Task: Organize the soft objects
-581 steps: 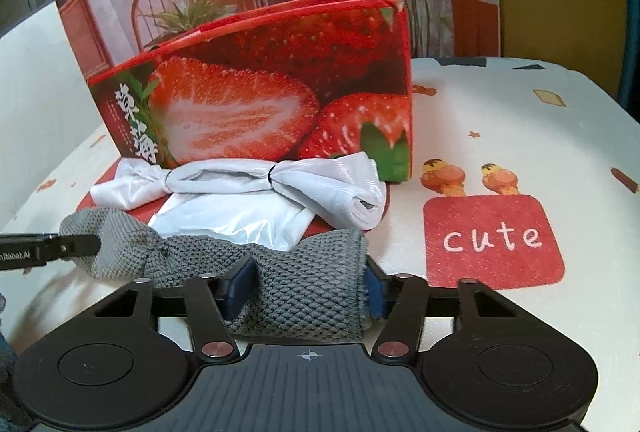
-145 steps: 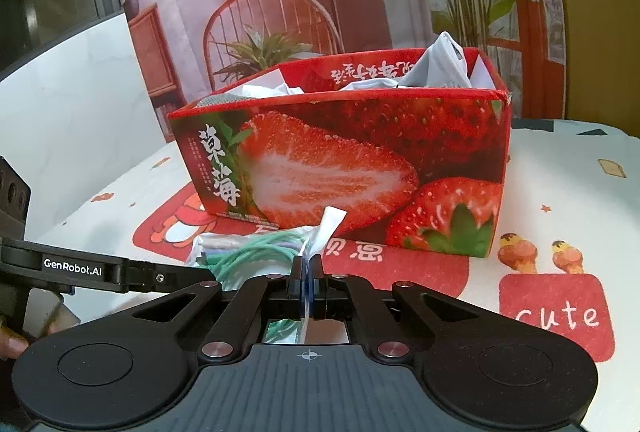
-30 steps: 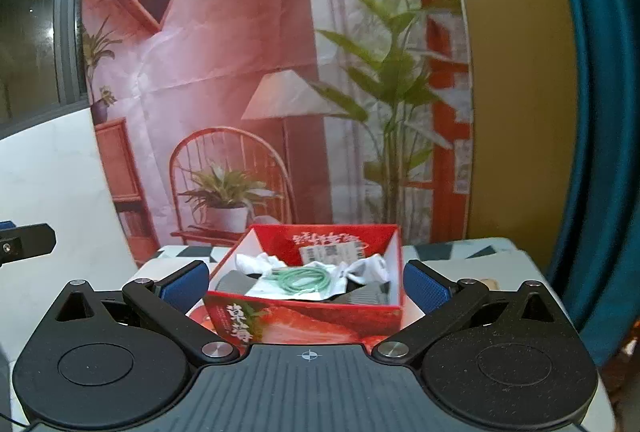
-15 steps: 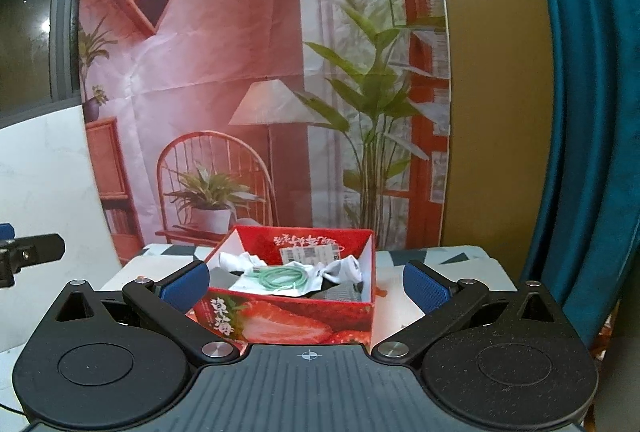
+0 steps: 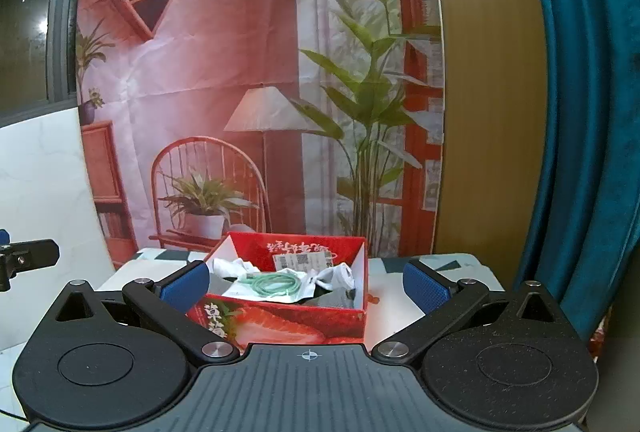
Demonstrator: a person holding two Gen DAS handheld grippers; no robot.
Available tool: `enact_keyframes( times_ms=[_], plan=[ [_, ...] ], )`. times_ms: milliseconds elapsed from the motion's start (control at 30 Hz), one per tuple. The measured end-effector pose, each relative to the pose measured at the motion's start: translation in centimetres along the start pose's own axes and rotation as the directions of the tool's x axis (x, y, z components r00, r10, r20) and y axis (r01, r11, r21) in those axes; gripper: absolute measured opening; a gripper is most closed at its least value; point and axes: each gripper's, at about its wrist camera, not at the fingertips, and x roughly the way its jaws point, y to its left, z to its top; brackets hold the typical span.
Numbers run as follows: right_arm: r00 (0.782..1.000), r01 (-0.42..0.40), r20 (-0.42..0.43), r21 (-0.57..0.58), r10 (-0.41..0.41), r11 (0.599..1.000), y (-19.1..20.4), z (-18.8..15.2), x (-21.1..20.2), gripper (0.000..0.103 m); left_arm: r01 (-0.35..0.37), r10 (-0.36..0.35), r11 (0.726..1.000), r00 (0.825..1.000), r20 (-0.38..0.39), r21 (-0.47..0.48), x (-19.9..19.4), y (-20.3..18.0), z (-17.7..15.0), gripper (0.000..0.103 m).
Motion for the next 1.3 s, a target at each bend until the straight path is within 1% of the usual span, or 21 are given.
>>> enact_keyframes(
  times_ms=[333, 1300],
  plan=[
    [1.000, 0.010, 0.019, -0.006, -0.010, 1.000, 0.00, 0.25, -0.37, 0.103, 0.000, 0.000, 1.000, 1.000, 0.006, -0.010, -0.06, 0.07, 0.00, 0.103],
    [1.000, 0.015, 0.022, -0.008, -0.015, 1.000, -0.22, 0.35, -0.49, 0.103, 0.006, -0.006, 1.000, 1.000, 0.000, -0.026, -0.18, -0.07, -0.07, 0.103]
  ],
)
